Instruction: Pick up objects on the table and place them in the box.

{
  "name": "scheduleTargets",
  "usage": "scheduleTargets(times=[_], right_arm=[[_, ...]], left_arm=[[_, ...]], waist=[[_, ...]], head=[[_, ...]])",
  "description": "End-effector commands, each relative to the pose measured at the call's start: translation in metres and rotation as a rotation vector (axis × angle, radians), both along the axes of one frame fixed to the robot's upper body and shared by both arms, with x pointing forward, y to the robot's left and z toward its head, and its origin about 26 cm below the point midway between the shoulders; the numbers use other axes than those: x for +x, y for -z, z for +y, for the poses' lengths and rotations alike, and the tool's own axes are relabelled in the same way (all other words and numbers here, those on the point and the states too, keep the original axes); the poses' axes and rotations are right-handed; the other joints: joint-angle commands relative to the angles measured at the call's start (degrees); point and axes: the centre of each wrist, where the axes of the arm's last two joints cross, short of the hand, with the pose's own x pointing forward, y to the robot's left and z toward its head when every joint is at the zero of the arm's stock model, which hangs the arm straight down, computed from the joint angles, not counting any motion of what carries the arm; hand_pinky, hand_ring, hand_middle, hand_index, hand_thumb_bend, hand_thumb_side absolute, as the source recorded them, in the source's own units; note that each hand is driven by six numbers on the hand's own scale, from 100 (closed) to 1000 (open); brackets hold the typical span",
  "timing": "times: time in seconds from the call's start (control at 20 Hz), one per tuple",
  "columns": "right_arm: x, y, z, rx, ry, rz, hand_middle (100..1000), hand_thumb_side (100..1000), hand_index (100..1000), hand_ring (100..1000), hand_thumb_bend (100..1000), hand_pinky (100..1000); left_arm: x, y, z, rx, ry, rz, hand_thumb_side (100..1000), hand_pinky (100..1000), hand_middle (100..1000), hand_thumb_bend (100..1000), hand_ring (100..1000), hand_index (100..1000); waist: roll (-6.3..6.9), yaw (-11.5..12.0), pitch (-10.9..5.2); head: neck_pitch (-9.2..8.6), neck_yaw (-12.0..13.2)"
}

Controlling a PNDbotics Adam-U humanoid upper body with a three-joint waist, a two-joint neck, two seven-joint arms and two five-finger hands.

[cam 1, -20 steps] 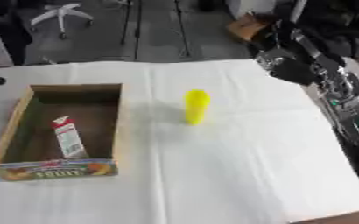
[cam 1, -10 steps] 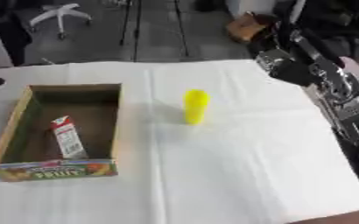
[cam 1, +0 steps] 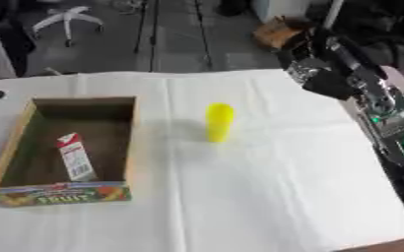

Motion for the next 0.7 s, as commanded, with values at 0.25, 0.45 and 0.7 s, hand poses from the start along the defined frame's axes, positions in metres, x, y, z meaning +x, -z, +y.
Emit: scheduleTargets(times=[0.25, 0.45, 0.7], right_arm=[[0.002, -0.017, -0.001, -0.035, -0.009, -0.042, 686, 520, 955, 655, 291, 712], [0.010, -0.023, -0.001, -0.063, -0.006, -0.046, 693, 522, 956, 660, 301, 717], [0.030, -0.032, 0.005, -0.177, -0.009, -0.042, 722, 534, 962, 695, 325, 742]], left_arm=[[-0.001, -0.009, 0.002, 0.020, 0.004, -0.028, 1000, 644, 677, 397, 833, 782], [-0.001, -0.009, 0.002, 0.021, 0.006, -0.026, 1000, 644, 678, 396, 834, 782], [-0.001, -0.008, 0.001, 0.022, 0.013, -0.022, 1000, 644, 678, 395, 835, 783]], waist=[[0.13, -0.01, -0.50], [0.05, 0.08, -0.51], [0.01, 0.45, -0.39]], head=[[-0.19, -0.51], [0.01, -0.70], [0.05, -0.96]])
